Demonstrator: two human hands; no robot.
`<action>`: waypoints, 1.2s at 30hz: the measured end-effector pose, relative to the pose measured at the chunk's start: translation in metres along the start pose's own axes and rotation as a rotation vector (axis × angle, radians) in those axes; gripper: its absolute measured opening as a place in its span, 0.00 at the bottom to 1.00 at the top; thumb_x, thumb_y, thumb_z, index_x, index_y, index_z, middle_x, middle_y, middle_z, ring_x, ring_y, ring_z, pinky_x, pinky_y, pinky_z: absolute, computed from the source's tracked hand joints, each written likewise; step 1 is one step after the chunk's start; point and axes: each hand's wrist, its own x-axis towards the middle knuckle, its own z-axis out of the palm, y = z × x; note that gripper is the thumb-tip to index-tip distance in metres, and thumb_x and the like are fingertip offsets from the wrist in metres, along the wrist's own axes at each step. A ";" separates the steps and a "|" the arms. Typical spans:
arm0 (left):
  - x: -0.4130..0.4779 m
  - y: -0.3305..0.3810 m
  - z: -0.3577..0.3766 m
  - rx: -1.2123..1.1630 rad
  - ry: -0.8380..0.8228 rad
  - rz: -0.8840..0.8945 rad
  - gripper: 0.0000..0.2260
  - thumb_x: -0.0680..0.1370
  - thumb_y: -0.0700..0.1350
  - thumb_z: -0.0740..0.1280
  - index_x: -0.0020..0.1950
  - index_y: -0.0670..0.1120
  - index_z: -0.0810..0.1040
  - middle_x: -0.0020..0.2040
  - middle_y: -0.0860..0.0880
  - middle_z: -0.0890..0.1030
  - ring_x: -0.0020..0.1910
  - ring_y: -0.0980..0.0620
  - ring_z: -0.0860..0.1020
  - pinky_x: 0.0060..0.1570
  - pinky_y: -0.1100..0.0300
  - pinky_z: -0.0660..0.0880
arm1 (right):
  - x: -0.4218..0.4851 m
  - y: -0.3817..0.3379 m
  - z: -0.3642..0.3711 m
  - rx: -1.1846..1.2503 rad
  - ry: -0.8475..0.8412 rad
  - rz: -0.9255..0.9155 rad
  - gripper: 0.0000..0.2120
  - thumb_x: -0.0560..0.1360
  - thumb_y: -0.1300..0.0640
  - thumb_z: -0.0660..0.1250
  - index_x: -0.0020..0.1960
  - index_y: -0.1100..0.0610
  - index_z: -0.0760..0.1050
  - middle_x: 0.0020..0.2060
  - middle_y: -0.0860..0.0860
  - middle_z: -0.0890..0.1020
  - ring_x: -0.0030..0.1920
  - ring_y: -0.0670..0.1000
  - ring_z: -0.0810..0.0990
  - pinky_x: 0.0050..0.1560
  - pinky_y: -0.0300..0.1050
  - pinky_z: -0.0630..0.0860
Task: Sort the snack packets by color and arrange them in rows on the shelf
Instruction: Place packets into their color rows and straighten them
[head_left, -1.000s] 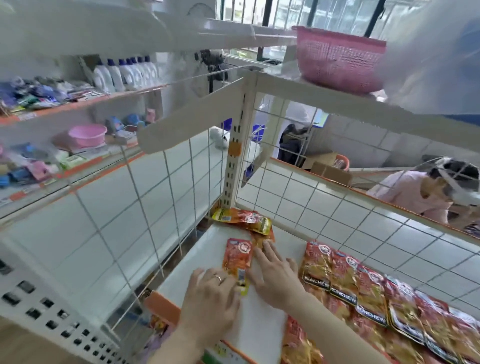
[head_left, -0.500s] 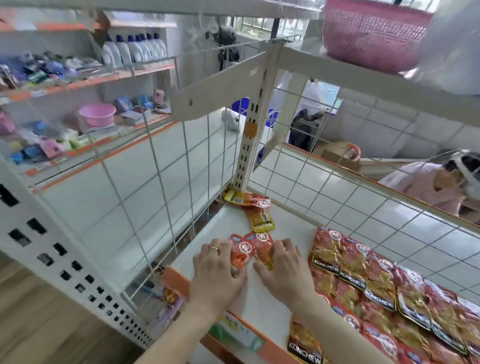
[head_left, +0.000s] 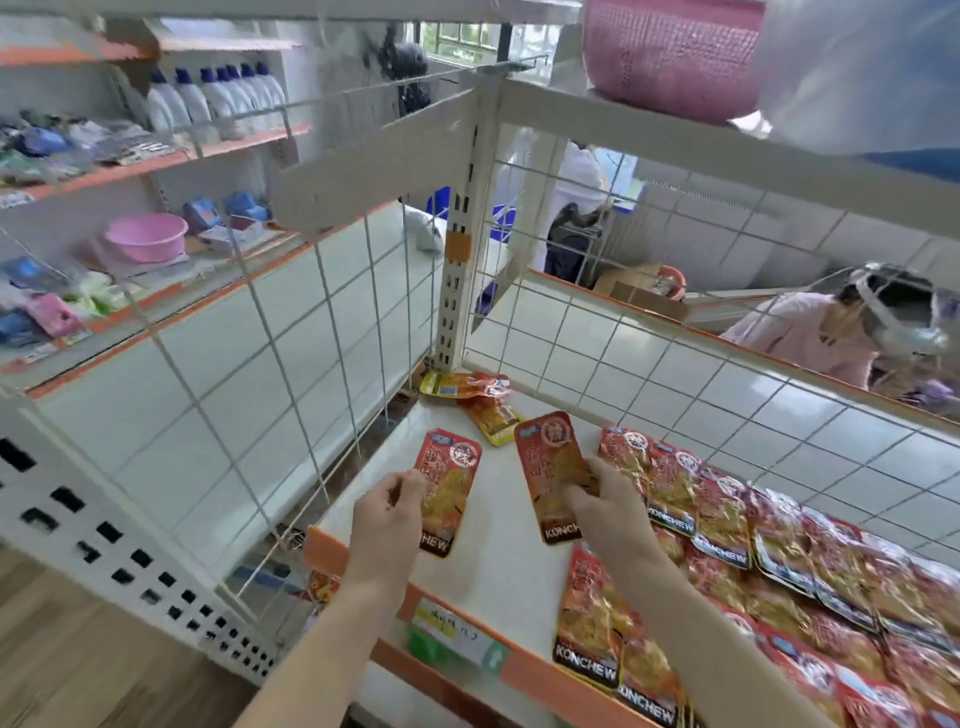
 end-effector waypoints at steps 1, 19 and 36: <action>-0.004 0.002 0.008 -0.071 -0.034 -0.055 0.14 0.83 0.49 0.64 0.49 0.39 0.80 0.41 0.38 0.82 0.41 0.45 0.80 0.45 0.49 0.77 | -0.006 0.004 -0.007 0.115 -0.001 0.057 0.09 0.79 0.63 0.64 0.55 0.54 0.78 0.44 0.52 0.86 0.48 0.54 0.84 0.53 0.51 0.80; -0.126 -0.008 0.187 0.022 -0.420 -0.122 0.04 0.77 0.41 0.73 0.48 0.48 0.81 0.41 0.53 0.84 0.44 0.52 0.80 0.45 0.59 0.74 | -0.133 0.096 -0.175 0.446 0.336 0.126 0.08 0.79 0.63 0.66 0.56 0.54 0.81 0.47 0.50 0.87 0.49 0.50 0.85 0.51 0.43 0.78; -0.270 -0.048 0.325 0.166 -0.660 -0.067 0.10 0.77 0.38 0.72 0.54 0.51 0.77 0.36 0.60 0.85 0.33 0.66 0.80 0.33 0.72 0.73 | -0.229 0.215 -0.330 0.460 0.547 0.164 0.14 0.79 0.64 0.67 0.54 0.45 0.78 0.46 0.48 0.87 0.51 0.49 0.85 0.62 0.52 0.78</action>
